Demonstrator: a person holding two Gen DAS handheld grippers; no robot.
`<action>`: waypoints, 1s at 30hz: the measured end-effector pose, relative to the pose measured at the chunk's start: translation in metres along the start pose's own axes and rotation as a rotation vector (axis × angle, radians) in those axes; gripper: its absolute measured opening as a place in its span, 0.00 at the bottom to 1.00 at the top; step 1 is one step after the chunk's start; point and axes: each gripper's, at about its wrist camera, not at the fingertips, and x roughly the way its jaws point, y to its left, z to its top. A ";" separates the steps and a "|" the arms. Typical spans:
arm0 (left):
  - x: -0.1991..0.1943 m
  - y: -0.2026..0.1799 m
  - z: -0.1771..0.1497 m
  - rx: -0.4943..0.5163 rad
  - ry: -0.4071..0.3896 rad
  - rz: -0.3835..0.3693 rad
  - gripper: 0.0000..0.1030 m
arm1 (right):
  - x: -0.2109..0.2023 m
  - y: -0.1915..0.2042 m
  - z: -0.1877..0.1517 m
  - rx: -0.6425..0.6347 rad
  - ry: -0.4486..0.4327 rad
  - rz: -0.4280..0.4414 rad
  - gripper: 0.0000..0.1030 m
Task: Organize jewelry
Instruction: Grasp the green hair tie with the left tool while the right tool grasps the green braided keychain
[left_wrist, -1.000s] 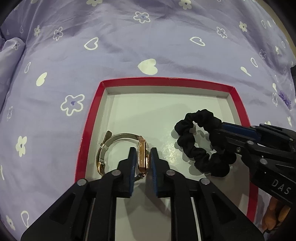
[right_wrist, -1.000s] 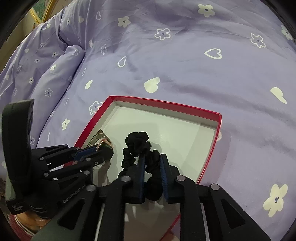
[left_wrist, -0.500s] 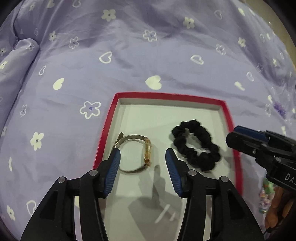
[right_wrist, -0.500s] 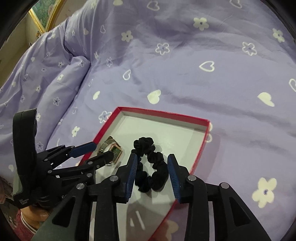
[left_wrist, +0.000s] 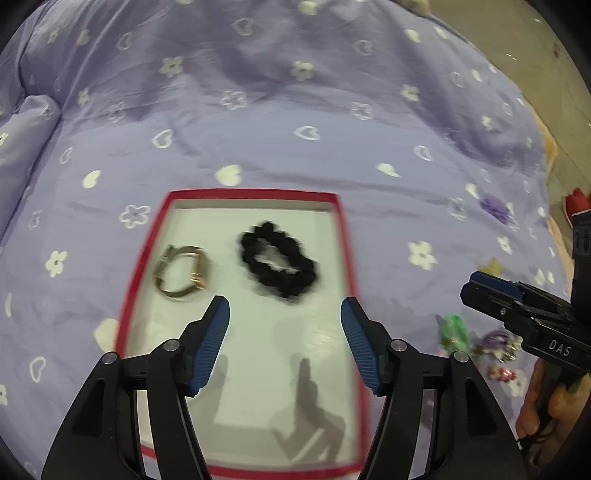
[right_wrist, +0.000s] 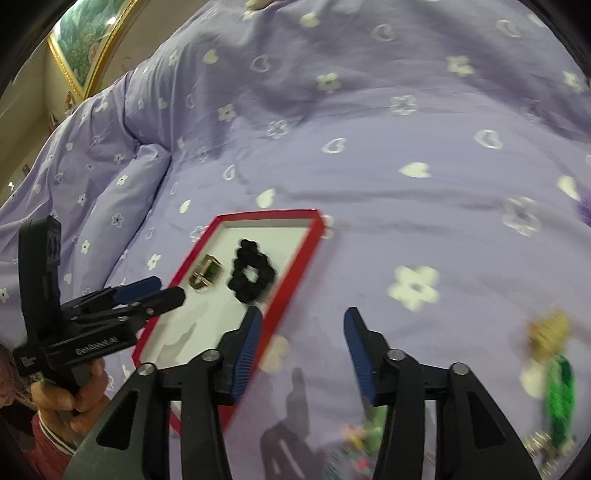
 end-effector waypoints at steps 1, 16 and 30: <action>-0.002 -0.009 -0.002 0.014 0.000 -0.010 0.61 | -0.007 -0.005 -0.004 0.004 -0.006 -0.008 0.50; -0.002 -0.088 -0.019 0.102 0.041 -0.107 0.61 | -0.098 -0.089 -0.054 0.091 -0.078 -0.175 0.53; 0.038 -0.127 -0.024 0.165 0.143 -0.144 0.61 | -0.099 -0.132 -0.064 0.072 -0.022 -0.223 0.53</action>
